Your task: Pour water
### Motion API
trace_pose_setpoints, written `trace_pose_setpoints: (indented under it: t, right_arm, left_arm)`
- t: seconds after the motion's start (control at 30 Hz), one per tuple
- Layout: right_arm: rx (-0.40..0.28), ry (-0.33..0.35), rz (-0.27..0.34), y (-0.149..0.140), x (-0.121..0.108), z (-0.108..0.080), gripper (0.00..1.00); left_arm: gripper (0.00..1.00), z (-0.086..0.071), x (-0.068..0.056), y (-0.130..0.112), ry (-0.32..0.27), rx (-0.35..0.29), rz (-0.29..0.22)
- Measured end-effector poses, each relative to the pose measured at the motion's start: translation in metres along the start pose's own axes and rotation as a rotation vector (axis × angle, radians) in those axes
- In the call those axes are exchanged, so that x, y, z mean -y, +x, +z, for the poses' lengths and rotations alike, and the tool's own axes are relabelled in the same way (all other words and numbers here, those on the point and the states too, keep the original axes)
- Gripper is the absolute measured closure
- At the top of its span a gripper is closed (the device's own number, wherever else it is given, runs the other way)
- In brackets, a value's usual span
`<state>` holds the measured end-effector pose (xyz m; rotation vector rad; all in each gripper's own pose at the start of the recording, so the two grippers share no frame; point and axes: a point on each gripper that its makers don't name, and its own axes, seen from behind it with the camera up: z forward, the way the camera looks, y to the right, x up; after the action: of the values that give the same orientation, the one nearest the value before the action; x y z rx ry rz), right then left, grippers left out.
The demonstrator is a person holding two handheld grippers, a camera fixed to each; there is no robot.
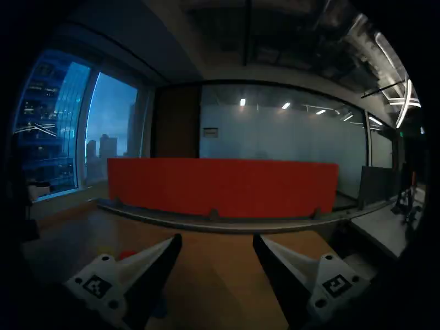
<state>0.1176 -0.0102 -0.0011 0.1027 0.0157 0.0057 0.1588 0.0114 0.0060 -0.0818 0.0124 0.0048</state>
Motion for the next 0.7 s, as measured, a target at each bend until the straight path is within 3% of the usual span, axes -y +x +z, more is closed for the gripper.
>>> trace_pose_setpoints:
  t: [0.27, 0.7]
  right_arm:
    - [0.001, 0.049, 0.012, 0.011, 0.006, -0.001, 0.00]
    - [-0.022, 0.288, -0.007, 0.023, 0.046, -0.012, 0.00]
  left_arm:
    - [0.06, 0.002, -0.013, 0.021, -0.065, 0.000, 0.039]
    - [0.06, -0.006, -0.058, 0.030, -0.288, 0.002, 0.054]
